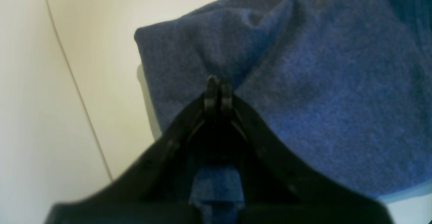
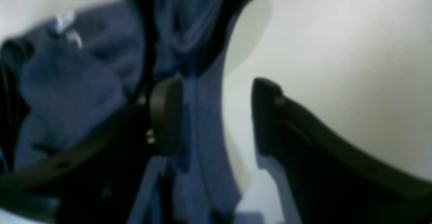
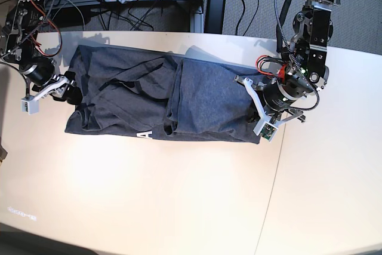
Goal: Fold the T-shirt properly
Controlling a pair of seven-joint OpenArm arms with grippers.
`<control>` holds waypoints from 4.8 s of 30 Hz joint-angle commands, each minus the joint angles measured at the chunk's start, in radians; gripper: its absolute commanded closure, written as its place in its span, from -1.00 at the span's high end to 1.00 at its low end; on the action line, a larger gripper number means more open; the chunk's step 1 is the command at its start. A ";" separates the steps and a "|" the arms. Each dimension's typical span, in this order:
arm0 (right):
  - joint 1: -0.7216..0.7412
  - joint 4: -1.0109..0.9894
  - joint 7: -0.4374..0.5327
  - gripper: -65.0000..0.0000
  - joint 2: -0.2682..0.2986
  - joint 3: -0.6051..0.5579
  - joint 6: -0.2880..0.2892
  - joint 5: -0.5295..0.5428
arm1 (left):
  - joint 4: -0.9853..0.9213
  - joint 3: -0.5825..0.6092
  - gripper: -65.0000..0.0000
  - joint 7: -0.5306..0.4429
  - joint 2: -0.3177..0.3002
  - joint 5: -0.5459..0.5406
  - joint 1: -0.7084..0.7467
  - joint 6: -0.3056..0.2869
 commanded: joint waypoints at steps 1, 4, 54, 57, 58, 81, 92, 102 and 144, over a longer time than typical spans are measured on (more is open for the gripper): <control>-0.003 -0.035 -0.034 0.05 0.013 0.000 0.037 -0.039 | 0.015 -0.004 -1.00 -0.014 -0.005 -0.010 -0.016 0.011; 0.000 -0.103 -0.021 0.05 0.013 0.000 0.038 -0.039 | 0.015 -0.004 -1.00 -0.014 -0.005 -0.010 -0.016 0.011; -0.113 -0.122 0.011 -1.00 0.010 -0.184 0.042 -0.088 | 0.019 -0.013 -1.00 0.025 -0.028 -0.058 -0.016 0.010; -0.098 -0.122 0.013 -1.00 0.017 -0.169 0.042 -0.092 | 0.037 -0.050 -1.00 0.027 -0.053 -0.183 -0.016 -0.038; -0.091 -0.122 0.013 -1.00 0.021 -0.155 0.042 -0.093 | 0.043 -0.070 -1.00 0.029 -0.060 -0.205 -0.016 -0.048; -0.068 -0.055 -0.039 -1.00 0.175 -0.040 0.091 0.098 | 0.046 -0.204 -1.00 0.101 -0.069 -0.305 0.016 -0.077; -0.070 0.224 -0.073 -1.00 0.122 -0.040 0.091 0.115 | 0.045 -0.201 -1.00 0.053 -0.053 -0.291 0.099 -0.077; -0.070 0.359 -0.077 -1.00 0.120 -0.040 0.093 0.141 | -0.036 -0.200 -1.00 0.002 -0.040 -0.277 0.103 -0.077; -0.018 0.747 0.010 -1.00 0.002 -0.552 0.091 -0.105 | -0.185 0.093 -1.00 -0.049 0.183 -0.098 0.080 -0.076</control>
